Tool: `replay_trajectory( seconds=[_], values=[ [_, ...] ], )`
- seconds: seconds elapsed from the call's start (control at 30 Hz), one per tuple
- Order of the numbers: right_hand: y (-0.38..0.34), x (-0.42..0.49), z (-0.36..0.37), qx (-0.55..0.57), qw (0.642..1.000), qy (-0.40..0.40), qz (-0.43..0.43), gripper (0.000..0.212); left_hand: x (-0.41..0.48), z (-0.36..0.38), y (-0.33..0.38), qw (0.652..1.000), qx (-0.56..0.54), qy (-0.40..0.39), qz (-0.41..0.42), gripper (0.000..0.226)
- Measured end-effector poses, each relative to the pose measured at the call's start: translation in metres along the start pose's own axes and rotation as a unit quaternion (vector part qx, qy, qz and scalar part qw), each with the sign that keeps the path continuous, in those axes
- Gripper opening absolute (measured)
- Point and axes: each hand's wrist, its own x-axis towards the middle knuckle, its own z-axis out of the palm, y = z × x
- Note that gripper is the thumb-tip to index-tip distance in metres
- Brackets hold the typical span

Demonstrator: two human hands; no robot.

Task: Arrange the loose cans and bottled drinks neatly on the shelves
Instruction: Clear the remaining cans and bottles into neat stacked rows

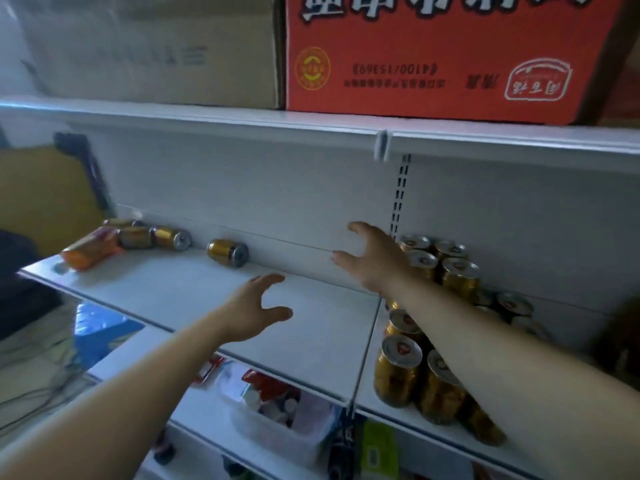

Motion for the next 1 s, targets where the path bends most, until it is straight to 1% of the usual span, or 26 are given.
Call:
replay_trajectory(
  seconds=[0.07,0.2,0.33,0.47,0.7,0.87,1.0],
  values=[
    [-0.034,0.006,0.034,0.015,1.0,-0.026,-0.001,0.071,-0.018,-0.024,-0.033,1.0,0.008,-0.002,-0.016,0.068],
    [-0.1,0.014,0.103,0.034,0.998,-0.048,0.006,0.07,-0.054,-0.074,-0.103,0.997,0.048,-0.008,-0.052,0.066],
    [-0.155,0.02,0.156,0.059,0.996,-0.067,0.004,0.062,-0.079,-0.117,-0.16,0.994,0.066,-0.01,-0.083,0.067],
    [-0.191,0.037,0.197,0.057,0.994,-0.095,0.01,0.071,-0.086,-0.149,-0.205,0.992,0.068,-0.013,-0.105,0.068],
    [-0.22,0.093,0.253,0.049,0.991,-0.122,-0.002,0.069,-0.056,-0.183,-0.265,0.987,0.078,-0.012,-0.137,0.067],
    [-0.233,0.159,0.302,0.047,0.99,-0.135,-0.018,0.069,-0.009,-0.211,-0.313,0.982,0.092,-0.001,-0.167,0.068],
    [-0.244,0.213,0.339,0.047,0.988,-0.15,-0.01,0.069,0.03,-0.238,-0.355,0.975,0.083,0.015,-0.205,0.068]
  ],
)
